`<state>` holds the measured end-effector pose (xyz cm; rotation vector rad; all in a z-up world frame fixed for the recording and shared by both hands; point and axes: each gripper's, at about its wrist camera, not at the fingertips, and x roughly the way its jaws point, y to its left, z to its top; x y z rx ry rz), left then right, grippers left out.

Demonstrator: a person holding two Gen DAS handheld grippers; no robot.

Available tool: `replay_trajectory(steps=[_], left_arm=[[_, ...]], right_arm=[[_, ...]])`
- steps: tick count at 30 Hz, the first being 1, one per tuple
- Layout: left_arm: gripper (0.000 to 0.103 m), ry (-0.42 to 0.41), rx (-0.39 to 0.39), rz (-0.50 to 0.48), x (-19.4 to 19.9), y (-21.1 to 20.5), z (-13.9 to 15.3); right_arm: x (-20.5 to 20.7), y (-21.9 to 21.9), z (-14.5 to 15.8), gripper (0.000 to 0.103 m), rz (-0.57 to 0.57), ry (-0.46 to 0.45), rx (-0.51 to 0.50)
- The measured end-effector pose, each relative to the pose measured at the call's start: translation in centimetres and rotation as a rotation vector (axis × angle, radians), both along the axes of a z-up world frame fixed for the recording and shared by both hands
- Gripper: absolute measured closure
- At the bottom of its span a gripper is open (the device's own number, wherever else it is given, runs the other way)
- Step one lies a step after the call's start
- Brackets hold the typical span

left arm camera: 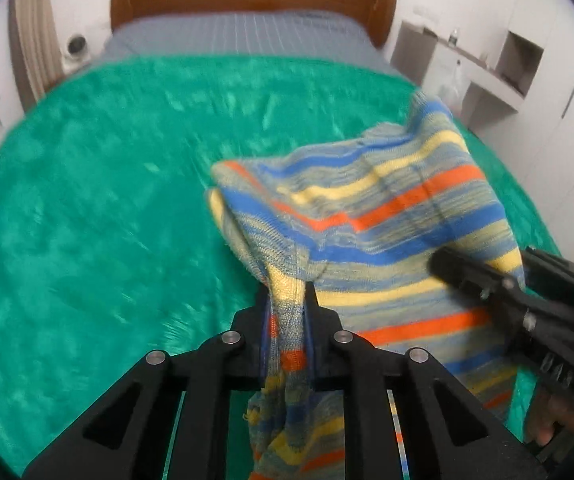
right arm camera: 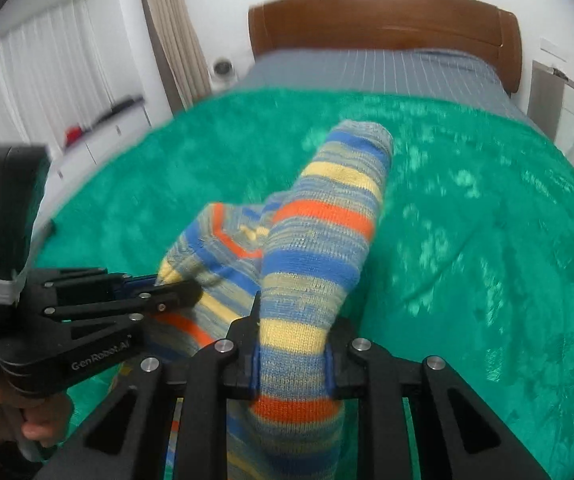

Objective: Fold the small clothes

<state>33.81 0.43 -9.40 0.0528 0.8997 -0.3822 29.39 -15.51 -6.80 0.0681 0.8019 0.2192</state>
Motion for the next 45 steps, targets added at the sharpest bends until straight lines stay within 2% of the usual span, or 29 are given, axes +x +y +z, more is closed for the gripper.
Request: replay_trajectory(steps=[1, 2, 3, 4, 5, 6, 9, 10, 11, 13, 15, 18, 20, 25, 29, 35, 42, 45], left_arm=[[0.070, -0.005, 0.019, 0.002, -0.4, 0.0, -0.2], [0.041, -0.008, 0.053, 0.012, -0.7, 0.1, -0.9], [0.019, -0.017, 0.100, 0.032, -1.1, 0.1, -1.8], [0.016, -0.038, 0.159, 0.061, -2.0, 0.3, -3.1], [0.016, -0.056, 0.214, 0.076, -3.1, 0.6, -4.2], [0.016, -0.065, 0.258, 0.086, -4.6, 1.3, -5.1], [0.015, -0.108, 0.279, 0.107, -8.8, 2.8, -5.2], [0.012, -0.137, 0.274, 0.118, -11.1, 3.3, -4.5], [0.005, -0.153, 0.275, 0.130, -12.2, 3.9, -4.0], [0.002, -0.216, 0.275, 0.165, -15.2, 4.1, -1.8], [0.000, -0.248, 0.247, 0.173, -16.3, 4.3, 0.0], [0.000, -0.233, 0.126, 0.145, -19.0, 5.2, 2.4], [0.000, -0.223, 0.112, 0.157, -20.5, 5.3, 3.4], [0.000, -0.228, 0.190, 0.183, -23.2, 4.7, 4.7], [0.000, -0.266, 0.145, 0.191, -25.7, 4.8, 5.7], [0.000, -0.297, 0.145, 0.189, -27.8, 4.4, 7.3], [0.000, -0.203, 0.075, 0.128, -28.9, 4.1, 8.1], [0.000, -0.193, 0.090, 0.121, -29.2, 3.7, 8.3]], right_arm=[[0.0, -0.4, 0.3, 0.078, -0.007, 0.002, 0.022], [0.2, -1.0, 0.3, 0.067, -0.019, 0.015, 0.044], [0.5, -1.4, -0.2, 0.055, -0.035, 0.039, 0.050], [0.5, -2.1, -1.1, 0.016, -0.065, 0.072, 0.015], [0.1, -2.8, -2.2, 0.002, -0.110, 0.096, -0.048], [-0.5, -3.2, -2.7, 0.002, -0.136, 0.099, -0.085], [-5.0, -5.1, -4.0, 0.002, -0.170, 0.126, -0.176], [-6.4, -5.4, -3.8, 0.002, -0.176, 0.121, -0.192], [-7.8, -5.6, -3.2, 0.001, -0.182, 0.114, -0.207], [-10.9, -5.6, -1.9, 0.001, -0.200, 0.098, -0.224], [-14.0, -5.2, -0.1, 0.001, -0.220, 0.079, -0.223], [-17.4, -4.8, 2.1, 0.001, -0.247, 0.053, -0.198], [-20.0, -3.9, 3.7, 0.001, -0.259, 0.034, -0.200], [-23.6, -2.4, 6.1, 0.001, -0.275, -0.005, -0.225], [-25.4, -1.4, 6.9, 0.001, -0.255, -0.019, -0.272], [-27.4, -0.9, 7.6, 0.001, -0.259, -0.035, -0.289], [-28.7, 0.1, 8.5, 0.001, -0.252, -0.046, -0.315], [-28.9, 0.1, 8.4, 0.001, -0.251, -0.034, -0.305]])
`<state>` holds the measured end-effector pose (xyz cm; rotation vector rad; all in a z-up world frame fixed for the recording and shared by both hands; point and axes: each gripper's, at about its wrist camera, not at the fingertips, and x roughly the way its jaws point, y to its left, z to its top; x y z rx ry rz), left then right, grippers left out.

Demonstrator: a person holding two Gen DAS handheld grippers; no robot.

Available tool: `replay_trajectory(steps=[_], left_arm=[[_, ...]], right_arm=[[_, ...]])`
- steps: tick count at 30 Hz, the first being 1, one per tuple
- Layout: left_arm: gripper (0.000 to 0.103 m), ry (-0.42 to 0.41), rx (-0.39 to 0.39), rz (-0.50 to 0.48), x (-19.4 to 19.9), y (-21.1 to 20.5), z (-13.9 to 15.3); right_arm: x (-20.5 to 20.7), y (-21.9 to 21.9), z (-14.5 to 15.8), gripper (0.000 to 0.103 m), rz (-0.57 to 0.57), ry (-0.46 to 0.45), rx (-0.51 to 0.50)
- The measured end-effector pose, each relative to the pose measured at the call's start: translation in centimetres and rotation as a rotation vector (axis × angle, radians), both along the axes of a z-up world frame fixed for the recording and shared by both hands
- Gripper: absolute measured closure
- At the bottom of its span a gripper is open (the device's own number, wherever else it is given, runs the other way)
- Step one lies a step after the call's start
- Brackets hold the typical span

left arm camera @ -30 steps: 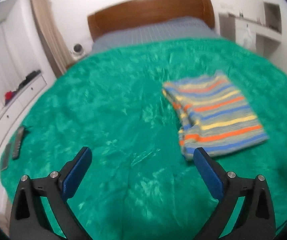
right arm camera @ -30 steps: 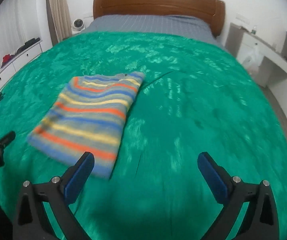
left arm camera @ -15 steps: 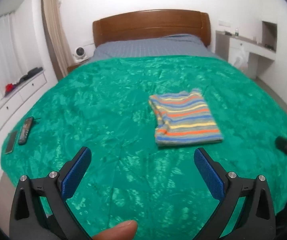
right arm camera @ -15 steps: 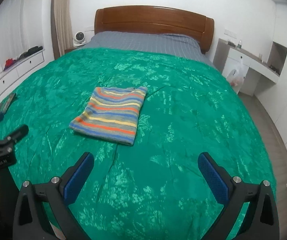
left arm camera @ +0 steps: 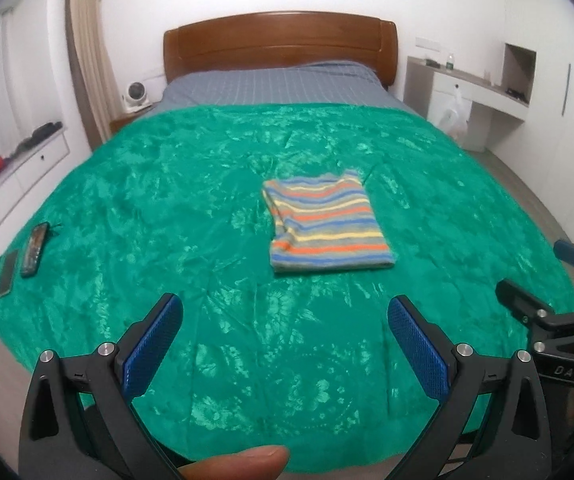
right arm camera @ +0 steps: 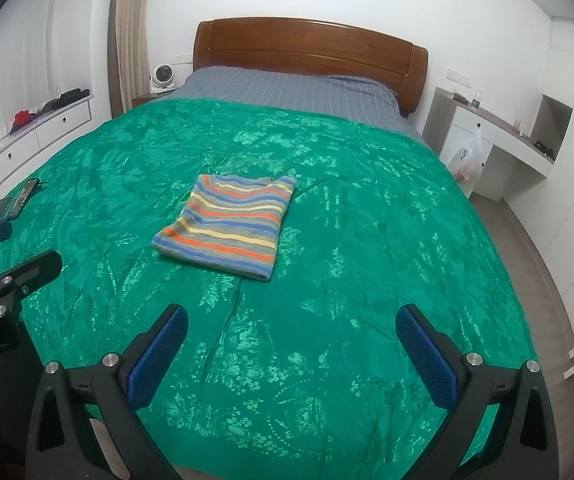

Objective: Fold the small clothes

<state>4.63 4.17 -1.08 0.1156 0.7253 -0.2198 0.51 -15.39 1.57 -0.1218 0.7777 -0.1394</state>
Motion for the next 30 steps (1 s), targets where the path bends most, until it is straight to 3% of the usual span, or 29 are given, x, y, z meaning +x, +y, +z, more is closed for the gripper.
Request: replay_trajectory(steps=[19, 30], left_arm=[[0.000, 0.040, 0.093, 0.055, 0.3, -0.4, -1.0], [0.000, 0.035, 0.078, 0.063, 0.2, -0.6, -0.3]], right_arm=[[-0.1, 0.8, 0.3, 0.001, 0.005, 0.078, 0.021], [-0.4, 0.7, 0.8, 0.001, 0.016, 0.090, 0.066]])
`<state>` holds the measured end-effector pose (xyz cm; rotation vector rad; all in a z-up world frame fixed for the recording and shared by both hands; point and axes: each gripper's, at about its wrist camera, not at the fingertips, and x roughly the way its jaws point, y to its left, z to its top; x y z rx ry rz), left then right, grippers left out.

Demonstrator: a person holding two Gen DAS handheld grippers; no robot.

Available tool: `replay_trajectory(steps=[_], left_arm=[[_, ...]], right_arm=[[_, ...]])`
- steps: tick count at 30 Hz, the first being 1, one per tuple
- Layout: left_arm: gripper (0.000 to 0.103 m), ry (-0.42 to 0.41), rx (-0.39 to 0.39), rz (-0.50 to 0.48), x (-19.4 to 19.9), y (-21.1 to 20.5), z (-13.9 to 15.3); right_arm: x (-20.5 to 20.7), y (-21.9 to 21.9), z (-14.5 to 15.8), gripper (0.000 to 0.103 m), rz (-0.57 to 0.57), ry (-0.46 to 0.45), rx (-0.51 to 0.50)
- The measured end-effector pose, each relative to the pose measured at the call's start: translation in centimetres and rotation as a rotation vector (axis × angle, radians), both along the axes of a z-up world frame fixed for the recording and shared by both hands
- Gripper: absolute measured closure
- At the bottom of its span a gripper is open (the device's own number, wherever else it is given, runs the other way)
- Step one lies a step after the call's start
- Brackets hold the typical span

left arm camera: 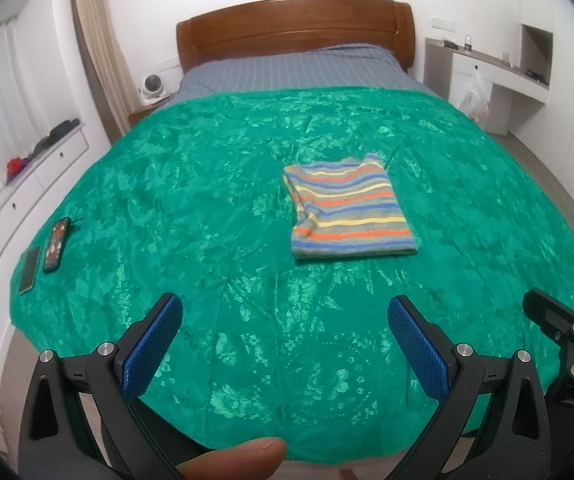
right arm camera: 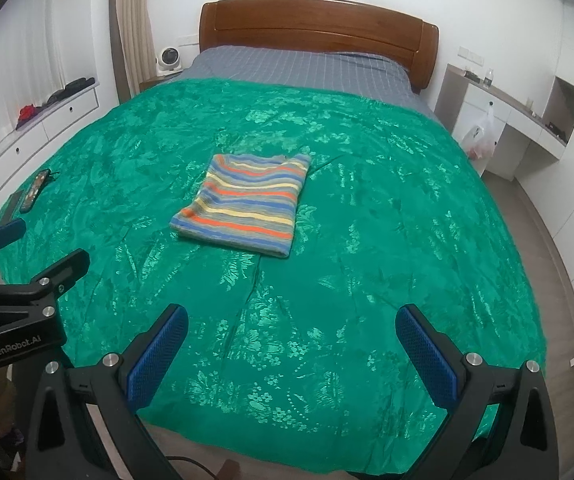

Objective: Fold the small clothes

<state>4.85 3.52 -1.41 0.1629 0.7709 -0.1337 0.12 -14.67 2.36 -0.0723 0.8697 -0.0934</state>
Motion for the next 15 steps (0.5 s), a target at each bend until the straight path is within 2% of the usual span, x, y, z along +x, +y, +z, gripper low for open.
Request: replay_trajectory(steps=[6, 10, 15], left_arm=[[0.000, -0.015, -0.024, 0.011, 0.0, 0.2, 1.2], [0.000, -0.016, -0.037, 0.013, 0.1, 0.4, 1.7], [0.000, -0.014, -0.052, 0.021, 0.1, 0.6, 1.7]], right_arm=[[-0.3, -0.5, 1.3, 0.001, 0.018, -0.008, 0.106], [-0.5, -0.2, 2.3, 0.001, 0.022, -0.033, 0.090], [-0.3, -0.4, 2.2, 0.001, 0.001, -0.031, 0.064]])
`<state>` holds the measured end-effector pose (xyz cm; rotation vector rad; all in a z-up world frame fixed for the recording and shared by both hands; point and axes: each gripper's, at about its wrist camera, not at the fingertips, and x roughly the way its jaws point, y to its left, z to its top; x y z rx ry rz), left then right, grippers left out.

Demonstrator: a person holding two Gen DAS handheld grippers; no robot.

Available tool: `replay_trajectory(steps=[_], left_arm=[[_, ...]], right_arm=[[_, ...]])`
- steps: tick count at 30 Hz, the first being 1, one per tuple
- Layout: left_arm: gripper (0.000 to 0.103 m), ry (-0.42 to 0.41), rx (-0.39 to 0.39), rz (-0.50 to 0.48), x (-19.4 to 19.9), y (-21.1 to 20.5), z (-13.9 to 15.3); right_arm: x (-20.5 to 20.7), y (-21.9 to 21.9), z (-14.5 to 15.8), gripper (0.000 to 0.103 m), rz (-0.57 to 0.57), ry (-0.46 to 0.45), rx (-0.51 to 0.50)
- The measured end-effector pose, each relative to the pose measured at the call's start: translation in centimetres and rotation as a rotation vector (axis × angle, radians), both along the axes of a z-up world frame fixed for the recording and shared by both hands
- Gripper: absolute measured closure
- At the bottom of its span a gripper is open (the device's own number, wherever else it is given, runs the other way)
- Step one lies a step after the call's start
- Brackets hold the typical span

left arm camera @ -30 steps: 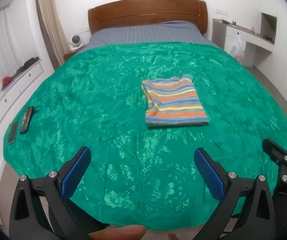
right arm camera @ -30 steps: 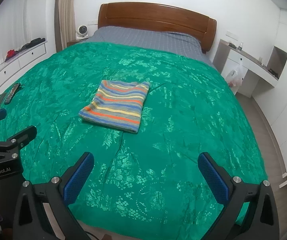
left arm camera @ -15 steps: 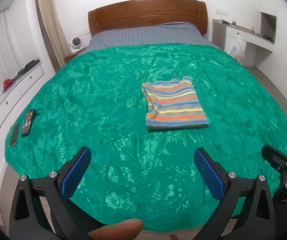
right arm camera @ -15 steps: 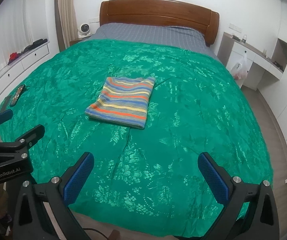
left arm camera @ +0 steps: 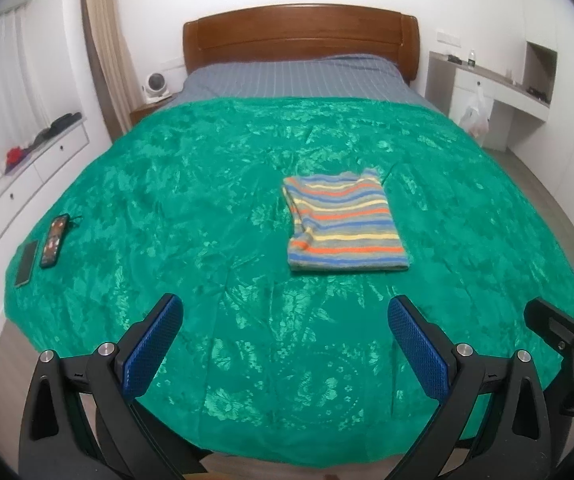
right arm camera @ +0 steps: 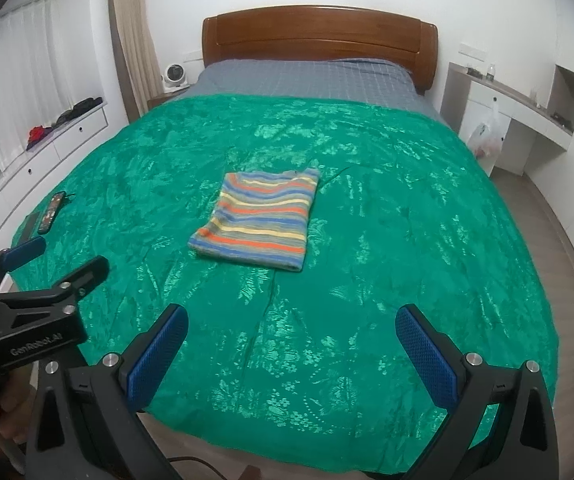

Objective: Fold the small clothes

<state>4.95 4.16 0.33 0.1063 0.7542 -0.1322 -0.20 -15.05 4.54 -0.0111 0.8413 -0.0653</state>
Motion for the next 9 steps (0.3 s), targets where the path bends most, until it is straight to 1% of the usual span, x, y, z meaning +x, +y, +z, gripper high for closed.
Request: replay_trajectory(steps=[9], left_arm=[[0.001, -0.013, -0.003, 0.022, -0.02, 0.10, 0.20]], right_arm=[[0.01, -0.36, -0.19, 0.001, -0.006, 0.006, 0.002]])
